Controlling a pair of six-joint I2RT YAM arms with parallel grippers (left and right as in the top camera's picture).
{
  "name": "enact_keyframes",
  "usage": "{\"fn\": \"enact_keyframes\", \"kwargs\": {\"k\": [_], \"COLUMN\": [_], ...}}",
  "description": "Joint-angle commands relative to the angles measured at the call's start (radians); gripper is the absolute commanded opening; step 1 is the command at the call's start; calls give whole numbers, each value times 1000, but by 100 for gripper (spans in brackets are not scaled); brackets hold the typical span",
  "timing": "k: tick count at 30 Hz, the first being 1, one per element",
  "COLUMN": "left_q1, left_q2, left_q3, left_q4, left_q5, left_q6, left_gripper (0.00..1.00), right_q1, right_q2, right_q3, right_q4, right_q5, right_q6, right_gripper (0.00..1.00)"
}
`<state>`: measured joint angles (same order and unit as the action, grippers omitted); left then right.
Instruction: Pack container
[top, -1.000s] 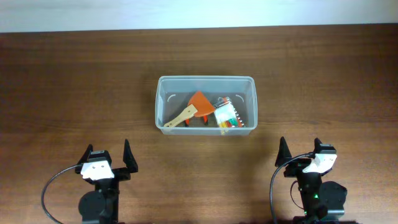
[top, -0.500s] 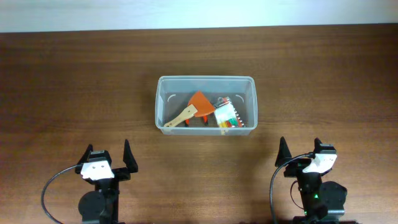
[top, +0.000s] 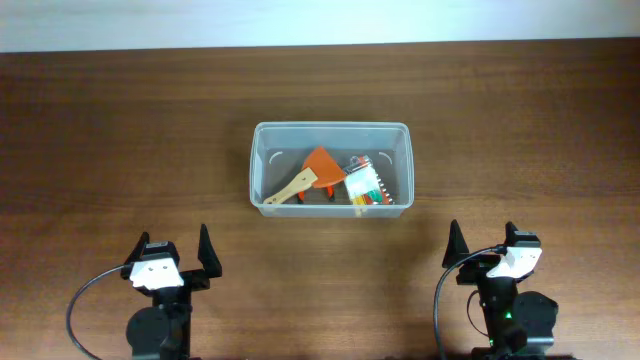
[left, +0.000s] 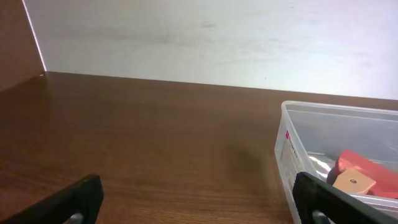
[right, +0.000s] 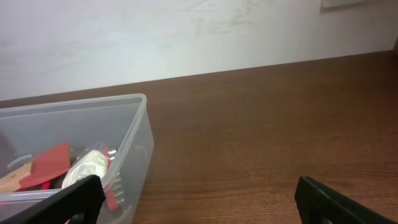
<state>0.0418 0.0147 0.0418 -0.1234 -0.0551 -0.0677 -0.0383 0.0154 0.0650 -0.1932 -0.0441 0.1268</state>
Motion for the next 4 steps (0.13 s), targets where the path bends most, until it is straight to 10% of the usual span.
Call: {"fn": "enact_keyframes", "kwargs": {"k": [1,4], "left_q1": [6,6], "left_q2": [-10,-10], "left_q3": [-11,-11], "left_q4": [1,1], "left_q5": [11,11], "left_q6": [16,16], "left_gripper": [99,99], "right_q1": [5,5], "right_q2": [-12,-12], "right_q3": [-9,-9], "right_q4": [3,3], "right_q5": [-12,-12], "right_q6": [-7,-7], "right_gripper": [99,99]}}
